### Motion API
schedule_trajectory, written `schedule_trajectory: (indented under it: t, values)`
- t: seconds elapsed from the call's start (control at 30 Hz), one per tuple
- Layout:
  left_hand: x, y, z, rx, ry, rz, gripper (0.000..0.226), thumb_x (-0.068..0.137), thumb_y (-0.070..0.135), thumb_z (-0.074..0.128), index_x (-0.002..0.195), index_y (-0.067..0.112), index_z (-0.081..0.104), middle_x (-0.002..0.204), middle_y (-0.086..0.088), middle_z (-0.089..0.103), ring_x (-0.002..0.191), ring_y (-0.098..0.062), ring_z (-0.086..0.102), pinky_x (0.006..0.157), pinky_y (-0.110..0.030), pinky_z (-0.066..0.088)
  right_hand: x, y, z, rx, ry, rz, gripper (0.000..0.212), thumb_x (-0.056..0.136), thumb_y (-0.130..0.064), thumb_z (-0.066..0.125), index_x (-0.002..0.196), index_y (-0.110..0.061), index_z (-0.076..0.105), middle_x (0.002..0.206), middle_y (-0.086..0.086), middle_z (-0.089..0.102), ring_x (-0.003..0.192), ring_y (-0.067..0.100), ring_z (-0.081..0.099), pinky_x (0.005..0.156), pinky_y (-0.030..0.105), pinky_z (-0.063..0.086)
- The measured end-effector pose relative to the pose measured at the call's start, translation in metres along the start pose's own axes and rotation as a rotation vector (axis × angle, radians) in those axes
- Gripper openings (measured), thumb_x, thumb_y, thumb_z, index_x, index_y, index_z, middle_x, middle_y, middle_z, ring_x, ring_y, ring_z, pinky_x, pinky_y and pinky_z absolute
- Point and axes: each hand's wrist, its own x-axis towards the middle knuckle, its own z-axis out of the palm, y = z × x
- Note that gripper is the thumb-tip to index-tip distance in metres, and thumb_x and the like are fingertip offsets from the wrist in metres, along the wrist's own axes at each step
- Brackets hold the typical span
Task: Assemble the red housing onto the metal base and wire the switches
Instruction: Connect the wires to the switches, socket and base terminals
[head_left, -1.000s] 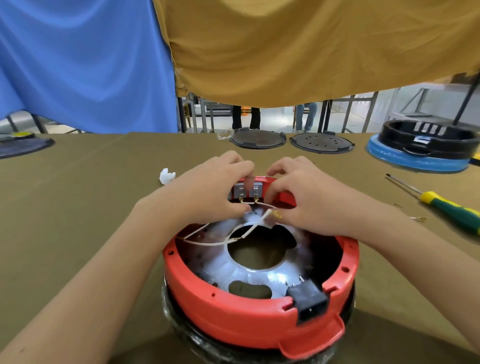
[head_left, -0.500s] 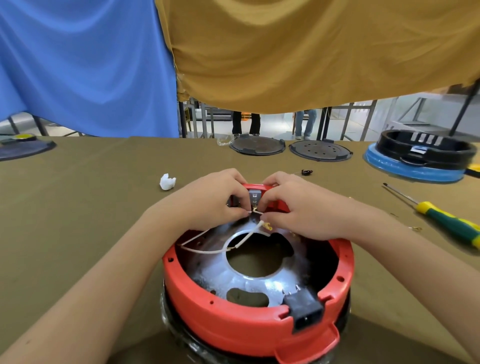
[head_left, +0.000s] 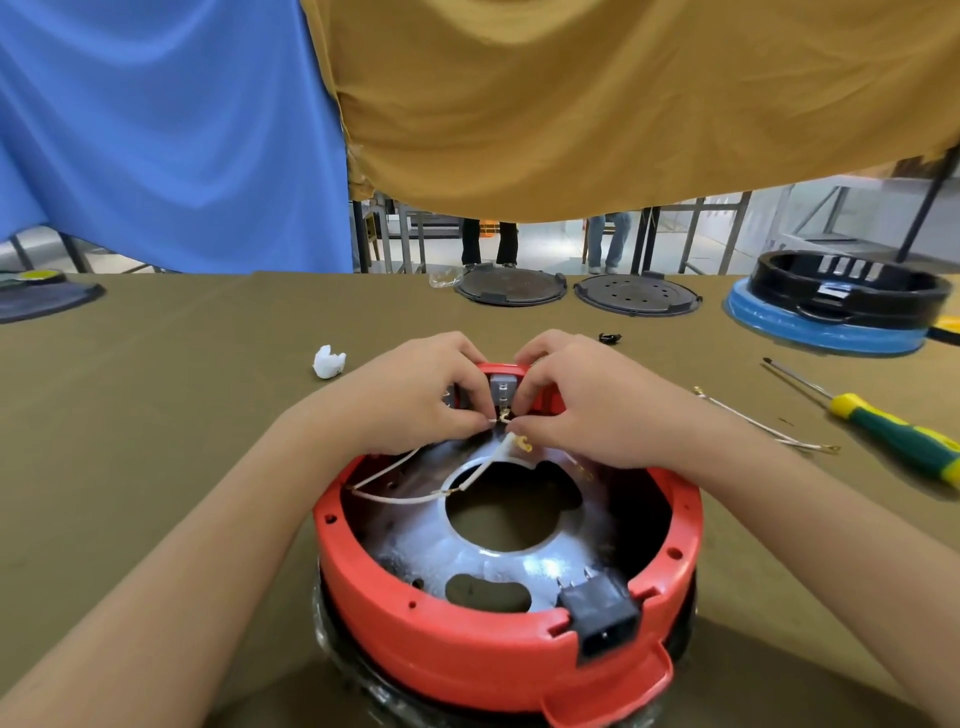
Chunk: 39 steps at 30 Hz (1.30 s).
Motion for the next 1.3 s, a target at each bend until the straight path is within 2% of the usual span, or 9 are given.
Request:
schedule_trajectory:
  t: [0.13,0.27,0.57,0.77,0.93,1.1,1.3]
  values:
    - [0.001,-0.001,0.0,-0.006,0.006,0.002,0.016,0.088,0.029,0.074,0.078,0.041,0.071,0.116,0.015,0.053,0.096,-0.001,0.056,0.088,-0.023,0.04,0.001,0.002,-0.001,0.036,-0.013,0.012,0.008,0.084,-0.038,0.071,0.076,-0.037,0.072,0.122,-0.015,0.049,0.106,0.005,0.047,0.093,0.03,0.041]
    - [0.0,-0.001,0.0,-0.008,0.007,0.006,0.012,0.088,0.029,0.073,0.082,0.039,0.074,0.117,0.015,0.054,0.097,-0.001,0.056,0.091,-0.024,0.041,0.002,0.004,-0.001,0.036,0.005,0.027,0.007,0.082,-0.037,0.072,0.081,-0.032,0.076,0.121,-0.016,0.05,0.1,0.0,0.048,0.085,0.023,0.037]
    - [0.0,-0.001,0.0,-0.023,0.004,0.01,0.016,0.088,0.029,0.073,0.08,0.043,0.072,0.119,0.016,0.054,0.098,0.001,0.055,0.093,-0.025,0.041,0.002,0.003,-0.003,0.056,-0.011,0.046,0.002,0.083,-0.037,0.074,0.081,-0.036,0.075,0.122,-0.018,0.049,0.102,0.0,0.05,0.086,0.022,0.035]
    - [0.0,-0.001,0.0,-0.031,0.004,0.013,0.02,0.087,0.029,0.073,0.078,0.046,0.071,0.119,0.017,0.054,0.095,0.006,0.055,0.093,-0.026,0.042,0.003,0.006,-0.005,0.067,-0.03,0.053,0.003,0.084,-0.036,0.073,0.085,-0.036,0.076,0.123,-0.018,0.049,0.107,0.003,0.05,0.093,0.025,0.038]
    - [0.001,-0.002,0.0,-0.021,0.002,0.011,0.016,0.087,0.031,0.074,0.079,0.045,0.07,0.12,0.017,0.053,0.098,0.001,0.055,0.091,-0.026,0.041,0.003,0.005,-0.005,0.102,-0.045,0.057,0.004,0.083,-0.033,0.075,0.085,-0.037,0.075,0.126,-0.017,0.05,0.109,0.002,0.049,0.096,0.026,0.038]
    - [0.001,-0.002,0.0,0.011,-0.025,0.005,0.011,0.087,0.037,0.074,0.083,0.046,0.068,0.123,0.018,0.048,0.101,-0.002,0.054,0.078,-0.012,0.035,0.002,0.006,-0.009,0.141,-0.072,0.082,0.015,0.079,-0.028,0.079,0.093,-0.032,0.078,0.133,-0.017,0.05,0.112,0.004,0.052,0.1,0.028,0.04]
    - [0.0,-0.003,-0.001,-0.035,-0.018,0.01,0.013,0.087,0.034,0.074,0.081,0.044,0.071,0.123,0.017,0.05,0.104,0.0,0.053,0.087,-0.021,0.037,0.002,0.003,-0.012,0.126,-0.099,0.078,0.017,0.078,-0.027,0.081,0.094,-0.032,0.078,0.134,-0.018,0.049,0.11,0.003,0.051,0.092,0.024,0.038]
